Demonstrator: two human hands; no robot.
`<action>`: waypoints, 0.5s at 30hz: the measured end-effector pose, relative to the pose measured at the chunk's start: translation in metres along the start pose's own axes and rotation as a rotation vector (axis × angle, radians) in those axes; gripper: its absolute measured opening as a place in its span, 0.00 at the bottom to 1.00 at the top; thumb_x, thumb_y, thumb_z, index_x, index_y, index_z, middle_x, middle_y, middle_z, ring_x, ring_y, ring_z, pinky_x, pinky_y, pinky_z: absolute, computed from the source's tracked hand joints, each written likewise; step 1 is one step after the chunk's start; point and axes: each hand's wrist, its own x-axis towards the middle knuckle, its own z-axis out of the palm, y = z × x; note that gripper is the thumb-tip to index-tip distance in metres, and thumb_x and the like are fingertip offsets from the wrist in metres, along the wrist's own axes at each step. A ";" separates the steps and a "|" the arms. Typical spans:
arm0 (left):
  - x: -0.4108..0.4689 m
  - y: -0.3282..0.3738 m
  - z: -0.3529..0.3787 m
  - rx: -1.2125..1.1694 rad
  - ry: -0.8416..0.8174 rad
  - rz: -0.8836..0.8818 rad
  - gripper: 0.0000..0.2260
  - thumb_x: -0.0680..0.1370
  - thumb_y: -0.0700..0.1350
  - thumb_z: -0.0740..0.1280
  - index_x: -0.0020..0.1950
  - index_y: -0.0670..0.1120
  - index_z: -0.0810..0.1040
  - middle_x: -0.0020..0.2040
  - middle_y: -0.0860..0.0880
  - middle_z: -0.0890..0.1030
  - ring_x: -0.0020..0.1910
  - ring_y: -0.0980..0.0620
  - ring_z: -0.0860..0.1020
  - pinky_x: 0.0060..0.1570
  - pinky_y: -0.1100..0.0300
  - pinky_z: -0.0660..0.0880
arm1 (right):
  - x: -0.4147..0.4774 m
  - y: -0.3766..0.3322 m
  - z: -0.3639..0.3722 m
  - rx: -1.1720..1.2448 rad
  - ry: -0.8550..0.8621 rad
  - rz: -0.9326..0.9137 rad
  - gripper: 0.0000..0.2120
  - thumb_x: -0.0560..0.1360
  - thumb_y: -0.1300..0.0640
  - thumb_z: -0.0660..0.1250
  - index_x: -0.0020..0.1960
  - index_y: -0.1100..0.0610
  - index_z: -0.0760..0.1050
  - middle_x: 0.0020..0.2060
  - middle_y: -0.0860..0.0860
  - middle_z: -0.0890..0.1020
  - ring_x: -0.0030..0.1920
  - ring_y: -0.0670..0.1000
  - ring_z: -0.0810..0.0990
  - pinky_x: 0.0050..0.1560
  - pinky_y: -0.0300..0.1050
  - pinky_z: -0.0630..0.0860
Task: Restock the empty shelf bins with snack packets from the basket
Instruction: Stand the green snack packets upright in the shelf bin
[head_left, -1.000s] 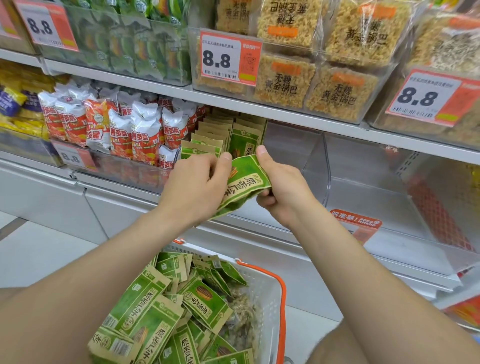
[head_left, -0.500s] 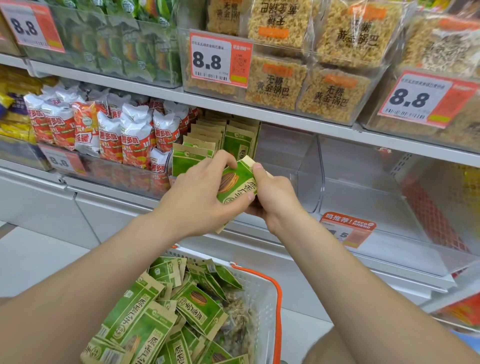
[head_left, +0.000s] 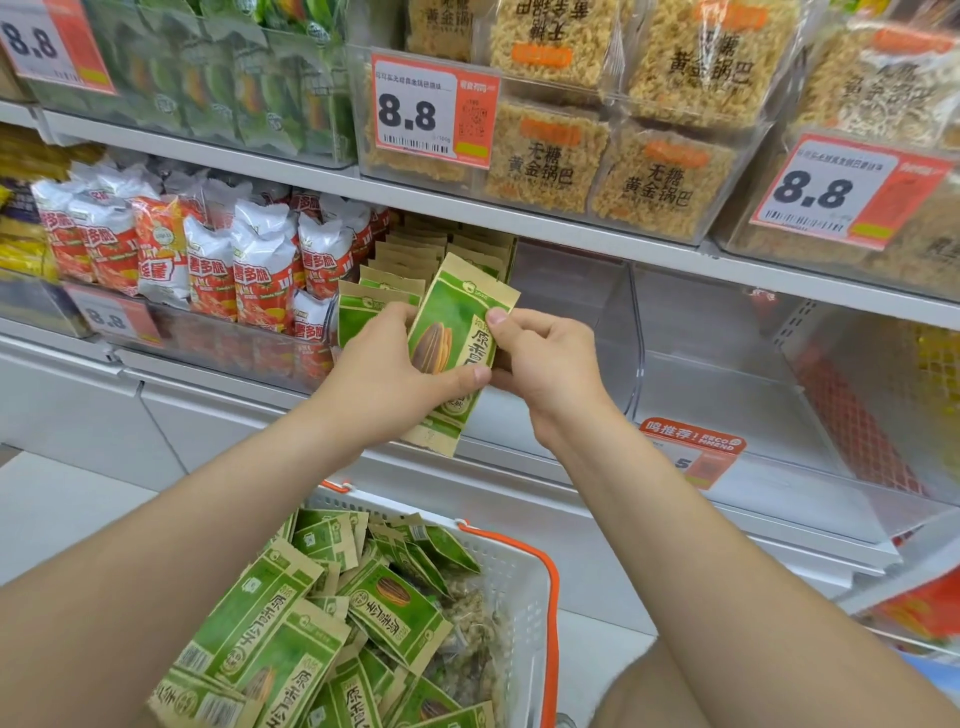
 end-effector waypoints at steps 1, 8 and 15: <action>0.000 0.000 0.002 -0.070 -0.023 -0.018 0.22 0.72 0.54 0.81 0.61 0.53 0.78 0.52 0.57 0.85 0.50 0.60 0.83 0.53 0.54 0.82 | 0.000 0.001 0.000 -0.008 -0.010 -0.006 0.11 0.83 0.60 0.68 0.49 0.66 0.84 0.44 0.61 0.88 0.45 0.59 0.88 0.45 0.53 0.86; 0.003 0.002 0.006 -0.190 0.114 -0.084 0.25 0.68 0.52 0.84 0.60 0.51 0.78 0.50 0.54 0.86 0.48 0.57 0.84 0.48 0.55 0.82 | 0.006 0.006 -0.002 -0.280 -0.153 -0.011 0.21 0.80 0.43 0.71 0.47 0.63 0.85 0.42 0.56 0.88 0.43 0.51 0.86 0.52 0.53 0.86; 0.007 -0.002 0.012 -0.155 0.101 -0.007 0.33 0.73 0.45 0.80 0.70 0.50 0.65 0.58 0.57 0.80 0.53 0.64 0.81 0.48 0.68 0.76 | 0.006 0.000 -0.013 -0.217 -0.321 0.057 0.12 0.83 0.54 0.69 0.59 0.62 0.83 0.52 0.62 0.87 0.50 0.63 0.88 0.52 0.56 0.86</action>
